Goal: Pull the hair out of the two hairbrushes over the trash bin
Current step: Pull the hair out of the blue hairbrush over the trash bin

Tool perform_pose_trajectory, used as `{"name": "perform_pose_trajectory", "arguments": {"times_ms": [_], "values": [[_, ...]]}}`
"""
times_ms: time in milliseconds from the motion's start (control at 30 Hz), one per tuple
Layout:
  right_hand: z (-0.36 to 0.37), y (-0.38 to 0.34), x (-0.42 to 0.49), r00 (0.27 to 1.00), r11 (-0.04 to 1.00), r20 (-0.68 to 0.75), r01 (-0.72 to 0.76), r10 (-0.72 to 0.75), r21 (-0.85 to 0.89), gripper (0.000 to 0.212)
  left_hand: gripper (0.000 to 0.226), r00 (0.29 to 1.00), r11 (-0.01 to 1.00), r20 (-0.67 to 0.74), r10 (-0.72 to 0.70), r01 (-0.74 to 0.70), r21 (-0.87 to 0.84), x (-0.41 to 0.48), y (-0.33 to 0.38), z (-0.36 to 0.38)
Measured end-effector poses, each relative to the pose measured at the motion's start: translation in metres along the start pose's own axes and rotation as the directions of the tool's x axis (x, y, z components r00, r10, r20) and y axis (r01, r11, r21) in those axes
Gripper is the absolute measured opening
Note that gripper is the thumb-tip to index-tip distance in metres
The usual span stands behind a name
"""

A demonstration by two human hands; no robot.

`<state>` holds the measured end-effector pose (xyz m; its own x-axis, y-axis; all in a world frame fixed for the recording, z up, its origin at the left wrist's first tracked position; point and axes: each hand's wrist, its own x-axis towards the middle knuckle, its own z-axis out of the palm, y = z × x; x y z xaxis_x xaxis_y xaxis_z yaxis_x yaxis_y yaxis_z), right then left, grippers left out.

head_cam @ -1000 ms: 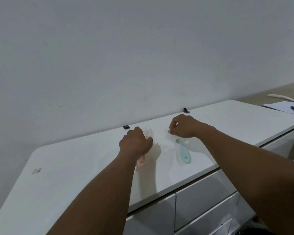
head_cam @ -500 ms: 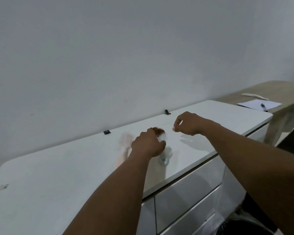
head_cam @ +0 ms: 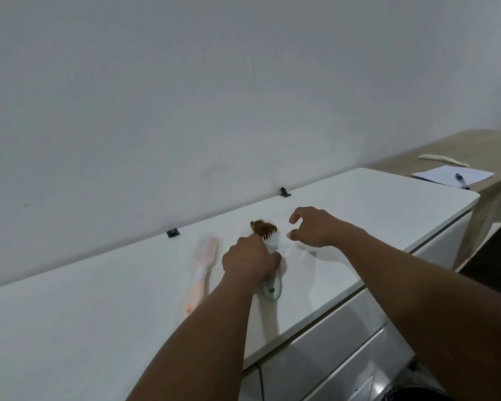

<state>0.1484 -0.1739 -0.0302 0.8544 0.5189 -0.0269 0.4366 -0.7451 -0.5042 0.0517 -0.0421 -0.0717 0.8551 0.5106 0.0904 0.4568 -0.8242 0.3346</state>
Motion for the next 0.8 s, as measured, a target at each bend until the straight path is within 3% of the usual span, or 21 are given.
{"name": "perform_pose_trajectory", "arguments": {"times_ms": [300, 500, 667, 800], "values": [[-0.024, 0.006, -0.020, 0.998, 0.998, -0.017, -0.060, 0.060, 0.022, 0.052, 0.044, 0.995, 0.996, -0.067, 0.074, -0.077, -0.046, -0.016, 0.001, -0.005], [-0.063, 0.008, -0.064, 0.983, 0.995, -0.173, -0.050, 0.065, 0.087, 0.065, 0.038, 0.944, 0.941, -0.203, 0.261, -0.296, -0.165, -0.046, 0.042, -0.019], [-0.099, 0.021, -0.112, 0.962, 0.960, -0.258, -0.018, 0.093, 0.279, 0.043, 0.035, 0.855, 0.865, -0.326, 0.402, -0.472, -0.169, -0.078, 0.089, -0.025], [-0.124, 0.045, -0.156, 0.936, 0.853, -0.309, 0.019, 0.169, 0.522, 0.035, 0.031, 0.789, 0.804, -0.386, 0.479, -0.570, -0.167, -0.102, 0.125, -0.017]]}}
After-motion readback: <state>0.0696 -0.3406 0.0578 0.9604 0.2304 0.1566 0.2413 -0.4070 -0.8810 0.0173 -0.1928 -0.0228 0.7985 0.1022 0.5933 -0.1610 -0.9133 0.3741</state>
